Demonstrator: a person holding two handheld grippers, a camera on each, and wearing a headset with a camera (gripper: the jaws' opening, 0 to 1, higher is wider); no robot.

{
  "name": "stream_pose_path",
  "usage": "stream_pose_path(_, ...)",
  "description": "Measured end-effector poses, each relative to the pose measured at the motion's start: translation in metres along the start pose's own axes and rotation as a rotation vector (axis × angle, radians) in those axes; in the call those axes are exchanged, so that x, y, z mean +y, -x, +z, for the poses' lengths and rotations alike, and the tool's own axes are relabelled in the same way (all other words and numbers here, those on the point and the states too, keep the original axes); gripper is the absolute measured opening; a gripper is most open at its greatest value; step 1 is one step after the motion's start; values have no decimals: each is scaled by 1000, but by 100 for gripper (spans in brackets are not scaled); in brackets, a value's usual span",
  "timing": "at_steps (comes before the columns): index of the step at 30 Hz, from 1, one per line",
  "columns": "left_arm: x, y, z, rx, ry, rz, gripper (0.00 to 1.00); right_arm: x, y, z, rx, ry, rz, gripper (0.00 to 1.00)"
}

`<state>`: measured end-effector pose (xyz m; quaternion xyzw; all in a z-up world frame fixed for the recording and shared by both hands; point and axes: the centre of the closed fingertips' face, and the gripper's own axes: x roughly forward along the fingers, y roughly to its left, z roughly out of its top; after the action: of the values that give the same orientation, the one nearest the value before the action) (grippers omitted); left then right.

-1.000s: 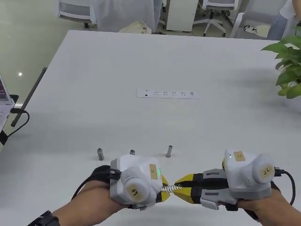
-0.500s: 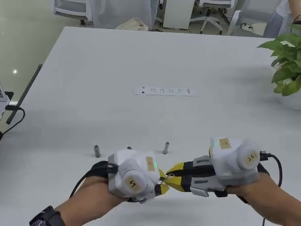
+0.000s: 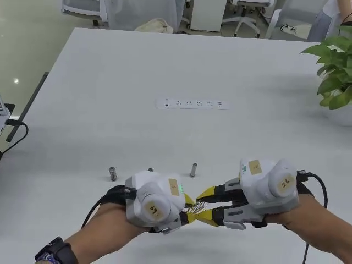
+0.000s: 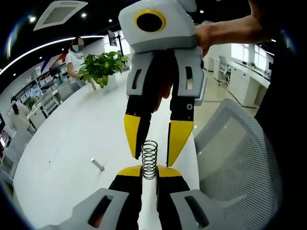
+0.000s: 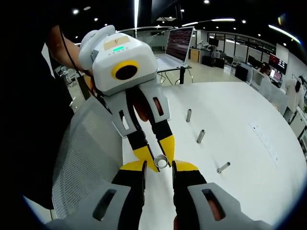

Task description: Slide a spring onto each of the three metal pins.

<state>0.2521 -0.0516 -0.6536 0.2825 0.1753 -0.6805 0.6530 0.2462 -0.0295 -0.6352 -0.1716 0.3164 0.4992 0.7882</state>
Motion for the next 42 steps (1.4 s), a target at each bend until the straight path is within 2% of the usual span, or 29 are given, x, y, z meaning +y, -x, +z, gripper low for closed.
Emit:
stream_pose_path(9, -6, -2, 0, 6, -19, -18, 2, 1, 0, -4, 58, 63, 3, 19)
stream_pose_path(24, -9, -3, -3, 22, -40, -40, 2, 2, -3, -12, 143, 156, 24, 18)
stream_pose_path(32, -10, -5, -4, 24, -41, -48, 2, 2, -6, -10, 142, 168, 27, 16)
stream_pose_path(35, -9, -5, -3, 24, -43, -47, 2, 5, -7, -9, 141, 195, 50, 9)
stream_pose_path(42, -10, -6, -4, 25, -39, -54, 2, 5, -8, -10, 140, 195, 49, 9)
